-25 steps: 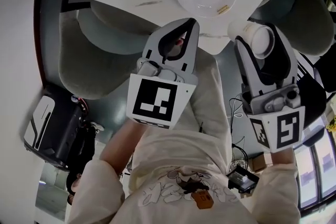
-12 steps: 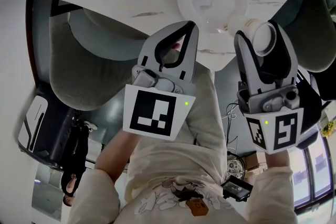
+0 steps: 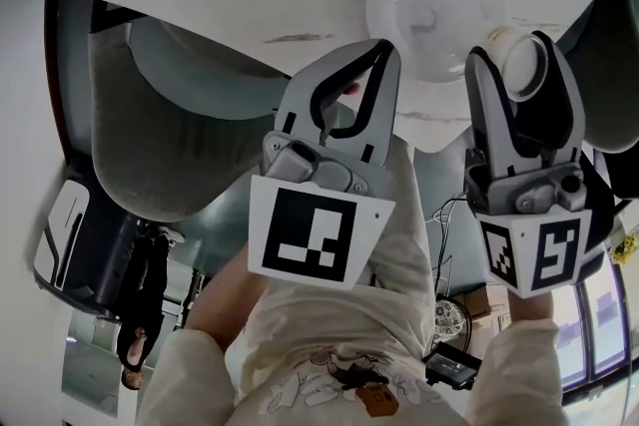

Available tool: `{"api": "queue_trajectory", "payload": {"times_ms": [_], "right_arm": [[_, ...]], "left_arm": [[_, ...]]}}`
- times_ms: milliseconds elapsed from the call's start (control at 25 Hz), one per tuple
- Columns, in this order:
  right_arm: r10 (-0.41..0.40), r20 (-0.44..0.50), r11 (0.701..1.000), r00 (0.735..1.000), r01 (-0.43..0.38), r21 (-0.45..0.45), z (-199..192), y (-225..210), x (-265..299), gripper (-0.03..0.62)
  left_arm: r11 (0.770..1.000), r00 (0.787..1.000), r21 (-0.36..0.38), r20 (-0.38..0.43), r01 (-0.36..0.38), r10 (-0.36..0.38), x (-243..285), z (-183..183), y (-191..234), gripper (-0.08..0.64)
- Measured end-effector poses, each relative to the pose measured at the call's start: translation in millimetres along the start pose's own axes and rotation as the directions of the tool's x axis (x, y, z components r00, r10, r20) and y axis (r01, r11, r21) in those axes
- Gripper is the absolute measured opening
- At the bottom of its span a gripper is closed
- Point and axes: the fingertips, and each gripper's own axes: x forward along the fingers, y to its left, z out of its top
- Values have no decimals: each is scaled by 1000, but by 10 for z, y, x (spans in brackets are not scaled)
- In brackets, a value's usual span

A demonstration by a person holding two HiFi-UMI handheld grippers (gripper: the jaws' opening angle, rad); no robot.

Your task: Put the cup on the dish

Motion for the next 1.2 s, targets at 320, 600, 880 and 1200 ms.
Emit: {"api": "queue_trajectory", "payload": {"times_ms": [320,600,880,1200], "right_arm": [[-51,-8,997,999,51,-50,-169,-11,109,273],[-59,5,993,998,60,-97,-215,42,146,273],[-36,30,995,999,39,-96,-141,118,115,273],[-30,74,995,997,37,-93,14,165,-22,273]], "left_arm": [[1000,1000,13,-6,20,-20,9,-93,17,3],[999,1000,25,4,23,-23,-57,-107,-2,3],[1000,1000,26,17,12,-12,-111,-127,-38,3],[1000,999,25,34,3,-4,-207,-124,-122,4]]}}
